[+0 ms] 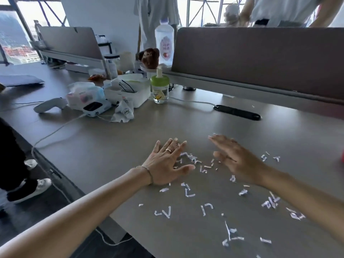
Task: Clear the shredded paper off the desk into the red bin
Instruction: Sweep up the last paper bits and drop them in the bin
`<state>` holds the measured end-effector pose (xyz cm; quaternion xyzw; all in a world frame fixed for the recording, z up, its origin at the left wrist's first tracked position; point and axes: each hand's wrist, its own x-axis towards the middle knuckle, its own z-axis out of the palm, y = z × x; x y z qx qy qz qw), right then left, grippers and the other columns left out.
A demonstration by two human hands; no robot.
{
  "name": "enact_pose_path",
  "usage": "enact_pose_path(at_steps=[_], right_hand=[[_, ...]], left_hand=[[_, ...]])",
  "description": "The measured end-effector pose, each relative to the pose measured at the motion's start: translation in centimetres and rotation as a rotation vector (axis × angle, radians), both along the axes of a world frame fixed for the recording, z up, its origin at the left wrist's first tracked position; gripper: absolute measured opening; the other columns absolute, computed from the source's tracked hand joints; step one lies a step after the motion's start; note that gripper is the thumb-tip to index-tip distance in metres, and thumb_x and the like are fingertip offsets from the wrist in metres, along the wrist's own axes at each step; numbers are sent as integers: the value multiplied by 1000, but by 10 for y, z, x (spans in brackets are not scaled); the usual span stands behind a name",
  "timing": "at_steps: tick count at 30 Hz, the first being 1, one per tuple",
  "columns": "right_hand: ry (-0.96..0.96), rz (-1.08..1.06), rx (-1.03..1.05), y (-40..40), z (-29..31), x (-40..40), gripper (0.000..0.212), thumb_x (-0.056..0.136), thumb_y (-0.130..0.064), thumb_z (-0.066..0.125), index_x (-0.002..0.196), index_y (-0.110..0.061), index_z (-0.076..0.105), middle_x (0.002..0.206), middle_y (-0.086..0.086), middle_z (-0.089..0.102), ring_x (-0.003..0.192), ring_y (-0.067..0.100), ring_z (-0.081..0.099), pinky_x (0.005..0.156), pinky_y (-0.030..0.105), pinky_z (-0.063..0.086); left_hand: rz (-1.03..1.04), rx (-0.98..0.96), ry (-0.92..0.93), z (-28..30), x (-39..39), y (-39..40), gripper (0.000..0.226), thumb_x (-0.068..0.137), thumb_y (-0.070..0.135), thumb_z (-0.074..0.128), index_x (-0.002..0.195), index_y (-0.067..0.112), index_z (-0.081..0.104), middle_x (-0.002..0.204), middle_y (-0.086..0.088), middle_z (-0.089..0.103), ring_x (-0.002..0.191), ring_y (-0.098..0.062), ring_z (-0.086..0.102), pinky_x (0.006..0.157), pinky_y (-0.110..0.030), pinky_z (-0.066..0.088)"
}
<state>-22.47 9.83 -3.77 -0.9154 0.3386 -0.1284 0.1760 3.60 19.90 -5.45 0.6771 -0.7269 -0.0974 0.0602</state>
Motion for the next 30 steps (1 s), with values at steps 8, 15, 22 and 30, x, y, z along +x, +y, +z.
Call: enact_pose_path(at_steps=[8,15,22,30], right_hand=[[20,-261,19,20,-2,-104,72,94,-64,24,161,-35,23,169,-11,16,155,0,5,128,34,5],[33,-449,-12,43,-6,-172,69,98,-65,27,159,-35,26,169,-7,22,156,5,10,128,38,11],[100,-531,55,71,-15,-202,69,100,-63,28,162,-33,19,171,-5,13,157,8,3,128,35,1],[252,-479,20,74,-18,-172,98,77,-89,-7,162,-39,-3,171,-5,-8,156,13,-16,127,42,-8]], left_hand=[[-143,-5,12,-1,-79,-37,94,84,87,17,160,36,-5,170,-1,-6,155,-13,-14,125,-47,-7],[-275,-15,34,-3,-152,-69,98,80,89,14,161,36,-3,170,-2,-2,156,-14,-12,125,-49,-8],[-493,4,81,4,-202,-102,95,81,86,15,161,35,3,171,1,4,156,-12,-4,127,-42,-4],[-623,-4,344,13,-179,-53,69,96,62,48,158,42,23,159,18,38,145,0,33,120,-29,29]])
